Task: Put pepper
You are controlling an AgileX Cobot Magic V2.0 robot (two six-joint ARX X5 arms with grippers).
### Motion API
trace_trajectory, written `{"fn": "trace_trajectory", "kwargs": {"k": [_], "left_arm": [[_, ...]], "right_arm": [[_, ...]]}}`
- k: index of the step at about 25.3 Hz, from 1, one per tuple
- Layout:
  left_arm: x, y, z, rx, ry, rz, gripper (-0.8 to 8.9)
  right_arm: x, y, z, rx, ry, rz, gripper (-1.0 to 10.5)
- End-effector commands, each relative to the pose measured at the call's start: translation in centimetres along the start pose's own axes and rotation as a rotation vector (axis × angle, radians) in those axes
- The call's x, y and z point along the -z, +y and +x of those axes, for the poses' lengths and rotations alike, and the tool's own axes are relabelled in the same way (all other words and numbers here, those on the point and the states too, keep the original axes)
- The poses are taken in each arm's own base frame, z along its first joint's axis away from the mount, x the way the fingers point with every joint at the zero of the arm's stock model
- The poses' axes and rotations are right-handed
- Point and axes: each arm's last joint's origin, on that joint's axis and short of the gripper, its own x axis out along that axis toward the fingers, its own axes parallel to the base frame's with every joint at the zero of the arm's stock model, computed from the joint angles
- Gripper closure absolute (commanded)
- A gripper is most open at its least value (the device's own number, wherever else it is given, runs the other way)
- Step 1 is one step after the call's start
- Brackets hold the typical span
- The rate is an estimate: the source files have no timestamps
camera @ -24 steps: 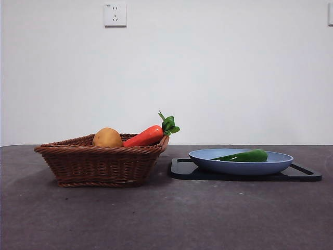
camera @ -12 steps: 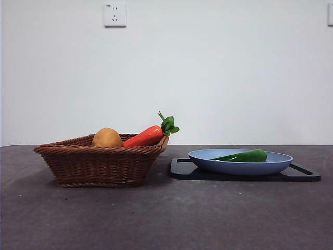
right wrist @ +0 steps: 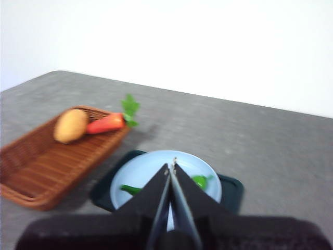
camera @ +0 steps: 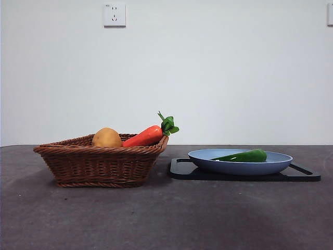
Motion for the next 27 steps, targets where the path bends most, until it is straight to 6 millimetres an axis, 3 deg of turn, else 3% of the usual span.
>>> {"fn": "trace_trajectory", "kwargs": {"k": [1, 12, 18, 27], "left_arm": [[0.2, 0.0, 0.1, -0.003, -0.003, -0.005, 8.05], [0.2, 0.0, 0.1, -0.003, -0.003, -0.005, 8.05], [0.2, 0.0, 0.1, -0.003, -0.003, -0.005, 8.05], [0.2, 0.0, 0.1, -0.003, -0.003, -0.005, 8.05]], "right_arm": [[2.5, 0.1, 0.1, 0.044, -0.035, 0.035, 9.4], [10.9, 0.3, 0.8, 0.196, -0.016, 0.117, 9.4], [13.0, 0.4, 1.1, 0.196, 0.011, 0.141, 9.4], [14.4, 0.4, 1.3, 0.238, 0.055, 0.169, 9.4]]}}
